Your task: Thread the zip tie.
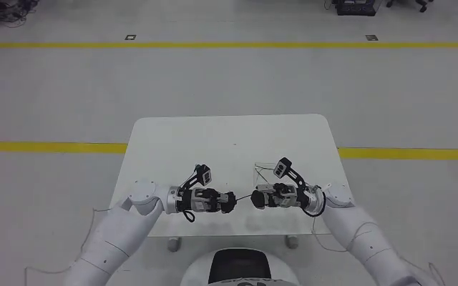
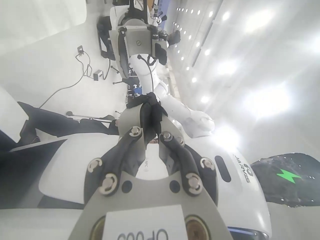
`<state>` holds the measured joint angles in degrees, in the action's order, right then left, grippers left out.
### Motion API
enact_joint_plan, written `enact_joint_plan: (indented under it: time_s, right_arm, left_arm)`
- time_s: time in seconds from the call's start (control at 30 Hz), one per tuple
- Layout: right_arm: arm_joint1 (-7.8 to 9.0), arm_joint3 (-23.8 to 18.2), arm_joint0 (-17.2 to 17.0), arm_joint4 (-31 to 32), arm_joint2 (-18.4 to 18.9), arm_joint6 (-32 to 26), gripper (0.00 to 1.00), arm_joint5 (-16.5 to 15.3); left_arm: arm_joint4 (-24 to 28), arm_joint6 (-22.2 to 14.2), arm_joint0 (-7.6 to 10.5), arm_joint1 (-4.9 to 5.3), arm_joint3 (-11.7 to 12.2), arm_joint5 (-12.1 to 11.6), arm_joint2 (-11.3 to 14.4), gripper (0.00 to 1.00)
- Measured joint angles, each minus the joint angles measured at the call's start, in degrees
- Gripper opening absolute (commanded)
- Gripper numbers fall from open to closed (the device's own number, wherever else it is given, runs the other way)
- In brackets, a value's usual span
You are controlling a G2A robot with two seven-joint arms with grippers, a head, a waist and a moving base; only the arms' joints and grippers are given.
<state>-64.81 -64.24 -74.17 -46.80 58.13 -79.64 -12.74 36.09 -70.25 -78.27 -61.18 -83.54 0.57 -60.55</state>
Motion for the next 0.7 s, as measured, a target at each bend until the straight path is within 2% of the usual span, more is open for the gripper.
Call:
enact_joint_plan:
  time_s: [0.23,0.43,0.7]
  right_arm:
    - [0.92,-0.27,-0.09,-1.05,-0.36,0.0,0.17,-0.66]
    - [1.4,-0.23,0.19,-1.97,-1.06,0.0,0.15,-0.89]
    - [1.81,0.13,0.73,-2.86,-2.04,0.0,0.04,-1.27]
  left_arm:
    - [0.72,-0.19,0.24,0.28,0.22,-0.13,0.41,0.0]
    - [0.63,-0.23,0.56,0.51,0.36,-0.05,1.01,0.0]
    - [1.05,-0.02,0.96,0.81,0.63,-0.11,1.56,0.0]
